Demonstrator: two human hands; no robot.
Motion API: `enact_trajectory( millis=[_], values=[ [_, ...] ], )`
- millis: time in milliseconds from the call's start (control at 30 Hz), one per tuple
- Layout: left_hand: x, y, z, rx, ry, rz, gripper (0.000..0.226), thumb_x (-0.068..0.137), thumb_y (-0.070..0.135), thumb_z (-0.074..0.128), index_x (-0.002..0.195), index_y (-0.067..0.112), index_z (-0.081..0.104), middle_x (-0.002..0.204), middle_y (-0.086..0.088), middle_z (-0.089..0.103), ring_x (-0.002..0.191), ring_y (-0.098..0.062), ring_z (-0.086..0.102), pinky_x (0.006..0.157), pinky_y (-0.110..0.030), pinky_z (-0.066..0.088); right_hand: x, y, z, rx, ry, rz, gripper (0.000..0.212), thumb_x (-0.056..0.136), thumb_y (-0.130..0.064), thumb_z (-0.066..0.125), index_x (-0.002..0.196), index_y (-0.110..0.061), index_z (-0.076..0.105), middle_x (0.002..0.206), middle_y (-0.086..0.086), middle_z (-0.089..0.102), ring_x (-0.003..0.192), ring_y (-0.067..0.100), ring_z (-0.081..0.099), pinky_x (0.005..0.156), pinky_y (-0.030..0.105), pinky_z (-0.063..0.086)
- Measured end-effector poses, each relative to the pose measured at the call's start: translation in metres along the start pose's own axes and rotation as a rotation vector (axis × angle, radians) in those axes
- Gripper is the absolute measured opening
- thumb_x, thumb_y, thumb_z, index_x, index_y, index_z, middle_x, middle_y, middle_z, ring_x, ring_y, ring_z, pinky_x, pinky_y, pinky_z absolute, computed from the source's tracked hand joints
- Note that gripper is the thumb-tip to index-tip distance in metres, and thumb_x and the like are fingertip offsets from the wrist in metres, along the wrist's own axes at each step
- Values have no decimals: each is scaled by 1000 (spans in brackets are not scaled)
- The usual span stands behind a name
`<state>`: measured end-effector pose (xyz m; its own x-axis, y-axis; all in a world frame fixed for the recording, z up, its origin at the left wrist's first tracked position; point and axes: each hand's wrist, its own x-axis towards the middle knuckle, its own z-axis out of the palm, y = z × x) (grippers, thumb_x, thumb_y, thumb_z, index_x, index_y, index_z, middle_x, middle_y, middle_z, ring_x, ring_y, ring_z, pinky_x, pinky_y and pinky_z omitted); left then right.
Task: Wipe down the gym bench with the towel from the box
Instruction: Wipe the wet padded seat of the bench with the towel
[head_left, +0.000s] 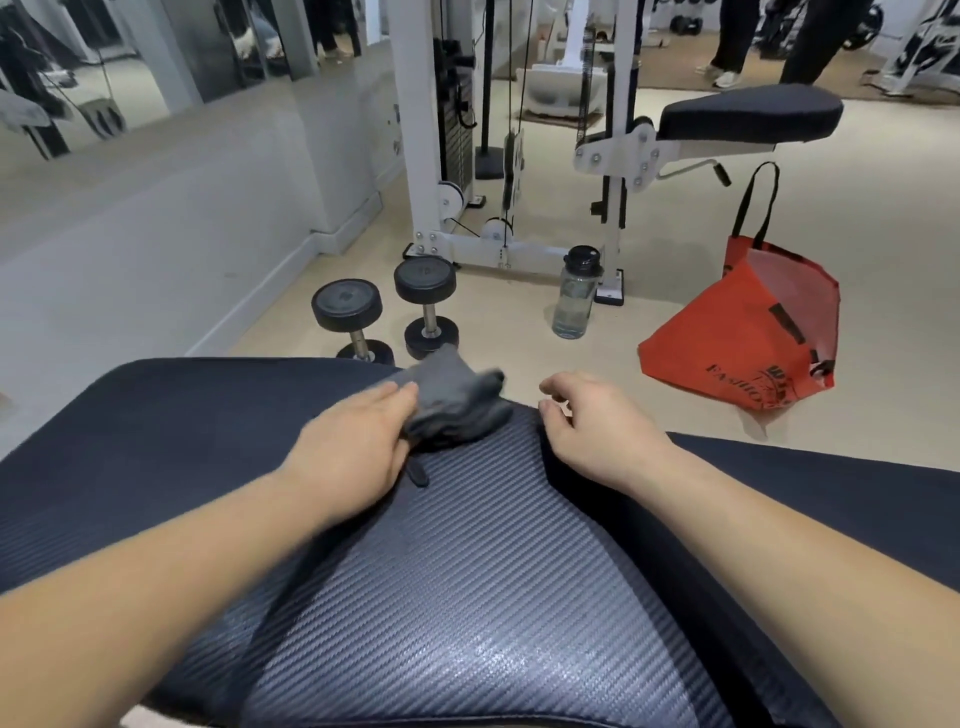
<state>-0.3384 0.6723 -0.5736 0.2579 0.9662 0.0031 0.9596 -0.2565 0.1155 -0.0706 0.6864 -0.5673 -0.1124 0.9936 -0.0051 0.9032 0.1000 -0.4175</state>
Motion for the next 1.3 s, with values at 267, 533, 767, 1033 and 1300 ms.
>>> enact_trajectory(
  millis=[267, 533, 767, 1033, 1300],
  values=[
    [-111, 13, 1, -3, 55, 205, 46, 79, 18, 72, 124, 19, 62, 148, -2, 58, 136, -24, 55, 108, -44, 49, -17, -55, 15, -101, -36, -99, 37, 98, -45, 48, 113, -21, 71, 110, 5, 63, 113, 29, 59, 91, 47, 54],
    [-181, -1, 2, -56, 65, -187, 53, 60, 12, 86, 111, 9, 69, 121, -17, 73, 110, -37, 71, 86, -47, 62, -29, -104, 22, -43, -57, -167, 31, 99, -43, 51, 99, -23, 74, 101, 0, 65, 100, 26, 62, 85, 42, 55],
    [-187, -69, 0, -30, 165, -385, 47, 92, 20, 58, 138, 14, 54, 148, -10, 55, 139, -29, 48, 116, -40, 39, -37, -133, 33, -53, -105, -266, 28, 99, -43, 53, 111, -26, 73, 104, -7, 60, 107, 19, 60, 89, 39, 53],
    [-171, -37, -4, 177, 76, -128, 33, 90, 36, 58, 119, 20, 58, 157, -10, 40, 148, -31, 30, 108, -50, 31, -30, -134, 41, -31, -99, -257, 37, 98, -45, 53, 126, -25, 68, 125, -5, 62, 122, 19, 57, 99, 44, 53],
    [-112, -19, -6, 109, -115, -71, 41, 99, 26, 51, 138, 19, 38, 169, -8, 16, 152, -40, 18, 115, -51, 31, -2, -114, 38, -49, -14, -192, 38, 101, -34, 51, 134, -18, 64, 132, 0, 64, 125, 24, 58, 104, 41, 49]
  ],
)
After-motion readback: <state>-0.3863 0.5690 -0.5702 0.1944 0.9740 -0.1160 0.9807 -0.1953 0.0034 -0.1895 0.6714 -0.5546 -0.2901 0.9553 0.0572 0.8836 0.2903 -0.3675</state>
